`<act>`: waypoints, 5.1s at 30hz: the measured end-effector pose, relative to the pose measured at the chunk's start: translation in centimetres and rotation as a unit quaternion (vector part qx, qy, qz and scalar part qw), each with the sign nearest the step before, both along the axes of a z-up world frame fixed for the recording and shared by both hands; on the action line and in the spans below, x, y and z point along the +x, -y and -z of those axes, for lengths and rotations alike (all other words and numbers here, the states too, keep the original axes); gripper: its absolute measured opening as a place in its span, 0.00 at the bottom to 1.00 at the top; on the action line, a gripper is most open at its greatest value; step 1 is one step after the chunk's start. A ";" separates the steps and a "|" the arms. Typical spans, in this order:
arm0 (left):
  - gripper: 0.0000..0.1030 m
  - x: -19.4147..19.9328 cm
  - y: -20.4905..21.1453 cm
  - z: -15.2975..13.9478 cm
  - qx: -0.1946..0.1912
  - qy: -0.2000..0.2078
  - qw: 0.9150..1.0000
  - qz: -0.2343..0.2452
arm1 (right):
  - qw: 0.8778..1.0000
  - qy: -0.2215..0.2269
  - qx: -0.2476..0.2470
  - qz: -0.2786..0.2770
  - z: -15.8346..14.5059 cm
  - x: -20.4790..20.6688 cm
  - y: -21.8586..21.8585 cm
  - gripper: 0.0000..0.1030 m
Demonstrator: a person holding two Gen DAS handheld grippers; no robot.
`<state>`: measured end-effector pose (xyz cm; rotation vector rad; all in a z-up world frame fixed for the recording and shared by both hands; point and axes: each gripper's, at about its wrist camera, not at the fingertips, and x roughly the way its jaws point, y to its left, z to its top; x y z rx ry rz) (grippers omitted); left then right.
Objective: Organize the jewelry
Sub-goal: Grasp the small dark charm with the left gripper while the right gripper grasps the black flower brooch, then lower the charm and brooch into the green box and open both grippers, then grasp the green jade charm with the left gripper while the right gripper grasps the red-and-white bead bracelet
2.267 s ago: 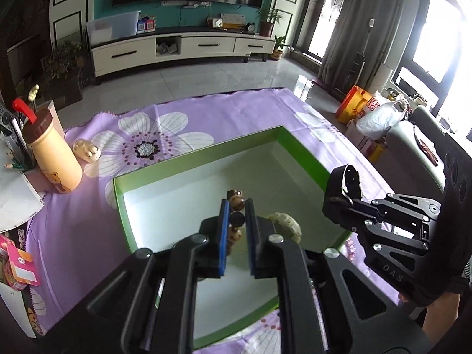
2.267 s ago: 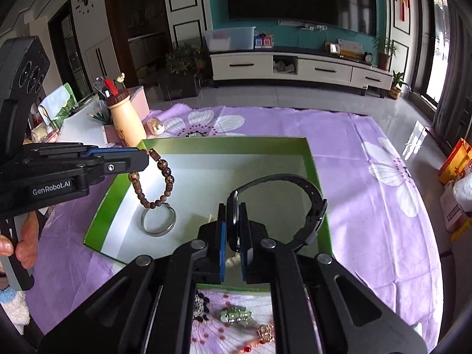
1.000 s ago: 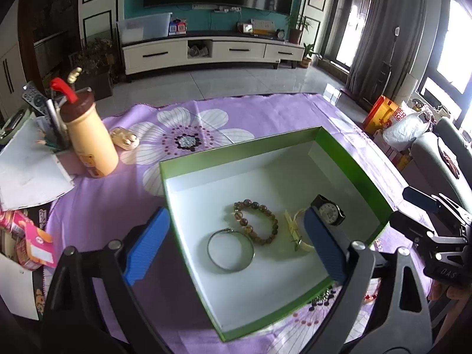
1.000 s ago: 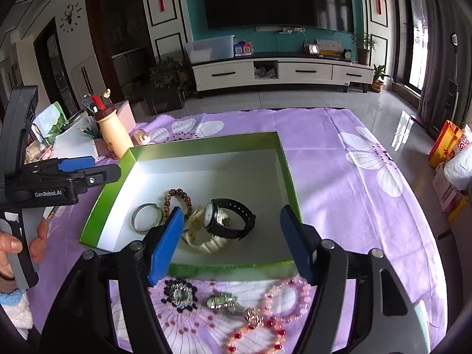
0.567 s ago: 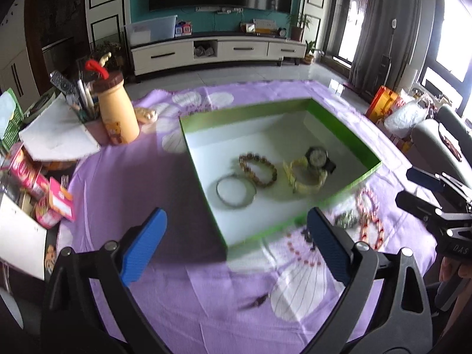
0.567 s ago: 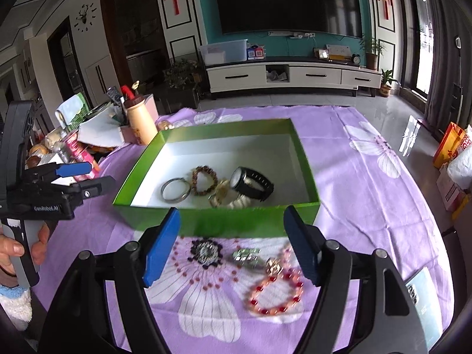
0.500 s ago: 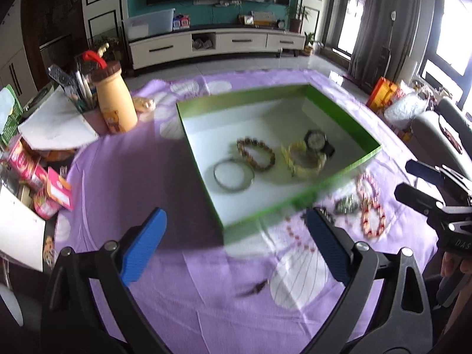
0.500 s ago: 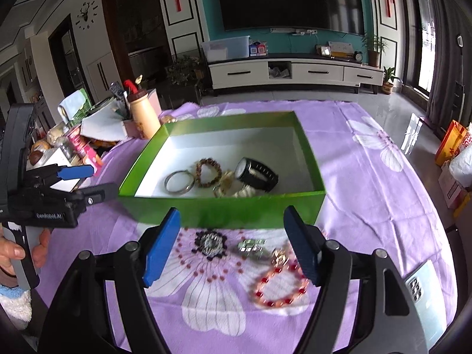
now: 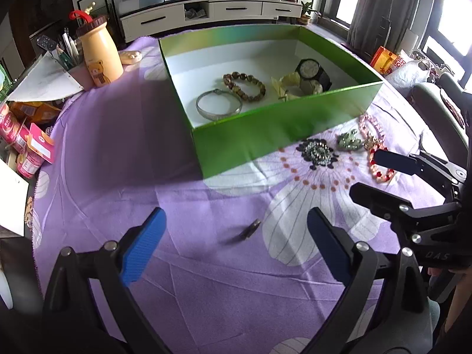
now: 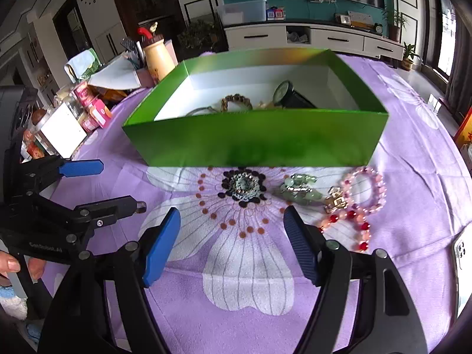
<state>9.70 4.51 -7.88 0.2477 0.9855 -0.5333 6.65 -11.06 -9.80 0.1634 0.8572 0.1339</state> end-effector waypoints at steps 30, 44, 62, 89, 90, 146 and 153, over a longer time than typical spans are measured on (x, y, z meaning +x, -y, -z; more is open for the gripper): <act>0.11 -0.9 1.2 2.8 0.011 0.022 0.996 0.091 | 0.996 -0.027 -0.085 -0.018 2.4 6.0 -1.8 0.21; 0.05 -1.1 0.9 1.5 -0.015 0.014 0.996 0.082 | 0.998 -0.003 -0.065 -0.012 0.7 3.7 -1.3 0.20; 0.05 3.1 3.2 -8.1 -0.066 0.086 0.993 0.050 | 0.994 0.073 -0.073 0.032 -7.1 2.8 2.7 0.20; 0.06 14.3 8.8 -2.6 -0.028 -0.003 1.000 0.007 | 0.998 0.015 -0.041 0.040 -3.0 13.1 5.2 0.20; 0.06 14.4 8.9 -2.5 -0.026 -0.003 1.000 0.007 | 0.998 0.015 -0.041 0.038 -3.0 13.2 5.2 0.20; 0.59 -1.6 9.8 -1.9 -0.045 0.022 0.989 0.139 | 0.990 -0.003 0.033 0.140 0.4 -5.7 10.5 0.42; 0.46 -1.3 12.6 -0.2 -0.040 0.027 0.986 0.162 | 0.992 -0.019 0.005 0.128 1.9 -3.8 9.3 0.34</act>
